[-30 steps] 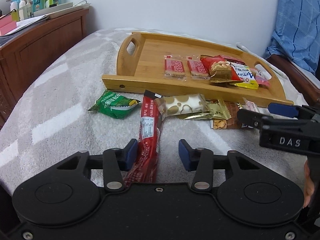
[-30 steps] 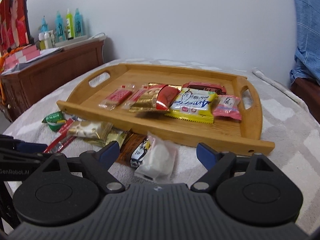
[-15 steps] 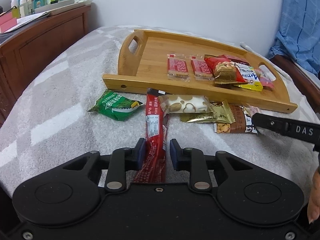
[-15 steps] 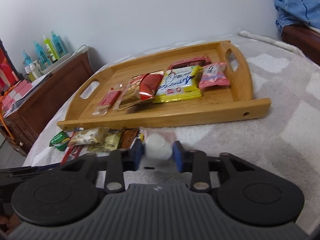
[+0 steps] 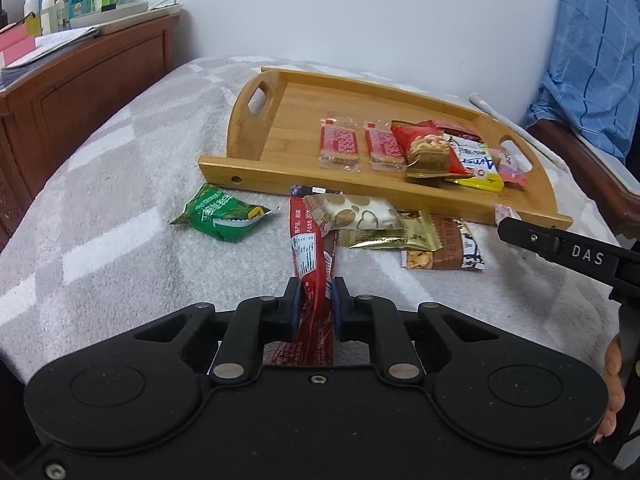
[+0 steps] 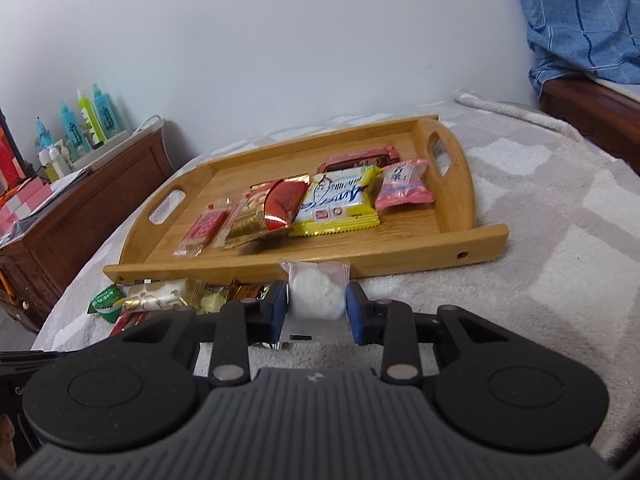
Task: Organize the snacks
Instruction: 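Carry both snacks onto the tray and open both tools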
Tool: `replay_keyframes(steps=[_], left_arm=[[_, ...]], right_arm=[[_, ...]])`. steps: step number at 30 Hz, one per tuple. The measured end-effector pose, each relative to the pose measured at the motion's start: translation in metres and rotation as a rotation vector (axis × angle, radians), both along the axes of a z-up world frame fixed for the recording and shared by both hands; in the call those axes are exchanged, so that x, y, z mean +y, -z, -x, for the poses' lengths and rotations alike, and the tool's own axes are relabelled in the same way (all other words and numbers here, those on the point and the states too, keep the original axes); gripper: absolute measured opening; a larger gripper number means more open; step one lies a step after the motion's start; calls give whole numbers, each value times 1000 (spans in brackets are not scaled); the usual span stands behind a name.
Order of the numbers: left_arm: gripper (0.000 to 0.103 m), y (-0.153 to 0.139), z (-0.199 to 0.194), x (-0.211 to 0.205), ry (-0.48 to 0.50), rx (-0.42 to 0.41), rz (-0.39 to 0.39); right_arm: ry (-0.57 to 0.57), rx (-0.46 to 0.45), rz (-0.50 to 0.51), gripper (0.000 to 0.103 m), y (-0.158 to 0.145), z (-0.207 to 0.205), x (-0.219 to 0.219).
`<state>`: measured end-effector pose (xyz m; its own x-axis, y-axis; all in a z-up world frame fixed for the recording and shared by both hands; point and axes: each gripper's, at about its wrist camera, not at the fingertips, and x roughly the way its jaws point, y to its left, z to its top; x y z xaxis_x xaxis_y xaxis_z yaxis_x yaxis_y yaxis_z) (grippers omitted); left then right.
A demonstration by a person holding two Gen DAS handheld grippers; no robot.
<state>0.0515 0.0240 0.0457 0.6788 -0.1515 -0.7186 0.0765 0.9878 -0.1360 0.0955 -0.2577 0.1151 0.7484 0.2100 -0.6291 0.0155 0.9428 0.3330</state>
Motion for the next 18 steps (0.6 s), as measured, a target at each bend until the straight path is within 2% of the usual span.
replay_keyframes(steps=[6,18], left_arm=[[14,-10,1,-4,-7,-38,-15],[14,-29,-22,12,-48,-86,-14]], right_arm=[[43,-48,34,36,-6,4,-3],[116,-56,19,36,-6,0,-18]])
